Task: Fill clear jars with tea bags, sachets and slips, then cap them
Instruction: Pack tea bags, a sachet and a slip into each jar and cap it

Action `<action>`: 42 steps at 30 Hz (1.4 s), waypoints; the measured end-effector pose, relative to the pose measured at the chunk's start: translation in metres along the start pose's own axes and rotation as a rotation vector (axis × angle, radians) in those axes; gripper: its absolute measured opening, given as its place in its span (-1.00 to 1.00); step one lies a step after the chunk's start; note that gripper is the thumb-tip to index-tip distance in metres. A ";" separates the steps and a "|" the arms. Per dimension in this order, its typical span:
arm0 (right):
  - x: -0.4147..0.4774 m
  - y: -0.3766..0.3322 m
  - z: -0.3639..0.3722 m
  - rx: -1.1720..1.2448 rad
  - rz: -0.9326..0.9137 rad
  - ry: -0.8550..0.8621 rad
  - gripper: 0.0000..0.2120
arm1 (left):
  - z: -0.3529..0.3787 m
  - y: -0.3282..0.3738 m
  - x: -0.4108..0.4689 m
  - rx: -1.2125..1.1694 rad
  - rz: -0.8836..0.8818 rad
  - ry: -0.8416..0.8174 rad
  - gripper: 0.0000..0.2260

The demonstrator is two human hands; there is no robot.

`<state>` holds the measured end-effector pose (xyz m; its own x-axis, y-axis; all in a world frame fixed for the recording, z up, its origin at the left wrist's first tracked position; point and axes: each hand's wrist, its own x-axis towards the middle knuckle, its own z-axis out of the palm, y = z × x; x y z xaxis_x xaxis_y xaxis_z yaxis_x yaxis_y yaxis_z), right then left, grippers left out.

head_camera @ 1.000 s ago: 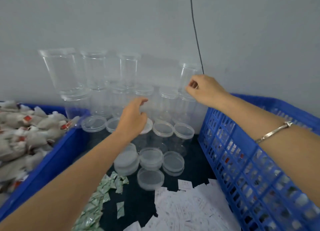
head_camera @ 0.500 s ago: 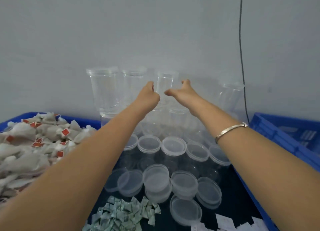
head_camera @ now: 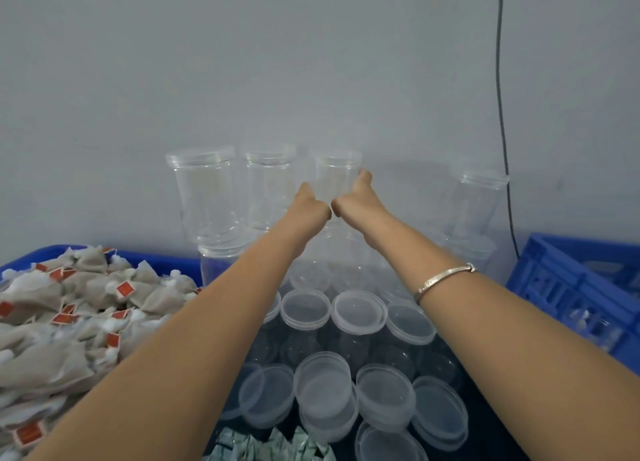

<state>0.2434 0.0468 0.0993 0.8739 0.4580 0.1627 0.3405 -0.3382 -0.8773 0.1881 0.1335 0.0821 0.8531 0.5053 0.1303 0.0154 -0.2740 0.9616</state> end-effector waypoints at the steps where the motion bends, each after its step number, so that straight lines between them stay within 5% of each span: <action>1: -0.007 0.000 -0.003 0.002 -0.012 0.012 -0.35 | 0.000 0.000 -0.005 -0.012 0.014 -0.002 -0.64; 7: -0.092 0.000 -0.037 -0.072 -0.165 0.083 -0.32 | -0.010 0.017 -0.078 0.019 0.111 0.029 -0.59; 12: -0.175 -0.003 -0.066 -0.049 -0.179 0.012 -0.65 | -0.018 0.023 -0.168 0.068 0.280 -0.049 -0.25; 19: -0.263 0.004 -0.064 -0.370 -0.295 -0.086 -0.74 | -0.018 -0.036 -0.282 -0.188 0.263 -0.159 -0.38; 27: -0.348 0.031 -0.004 -1.058 -0.279 -0.394 -0.34 | -0.014 -0.126 -0.376 -0.021 0.084 -0.290 -0.40; 31: -0.372 0.047 0.025 -1.199 -0.303 -0.482 -0.17 | -0.011 -0.152 -0.402 -0.052 0.069 -0.244 -0.37; 42: -0.372 0.051 0.047 -1.170 -0.199 -0.574 -0.50 | -0.005 -0.186 -0.386 -0.085 0.007 -0.347 -0.49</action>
<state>-0.0806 -0.1024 -0.0266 0.6023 0.7660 -0.2248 0.7957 -0.5985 0.0927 -0.1463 -0.0062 -0.1462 0.9796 0.1915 0.0613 -0.0223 -0.1997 0.9796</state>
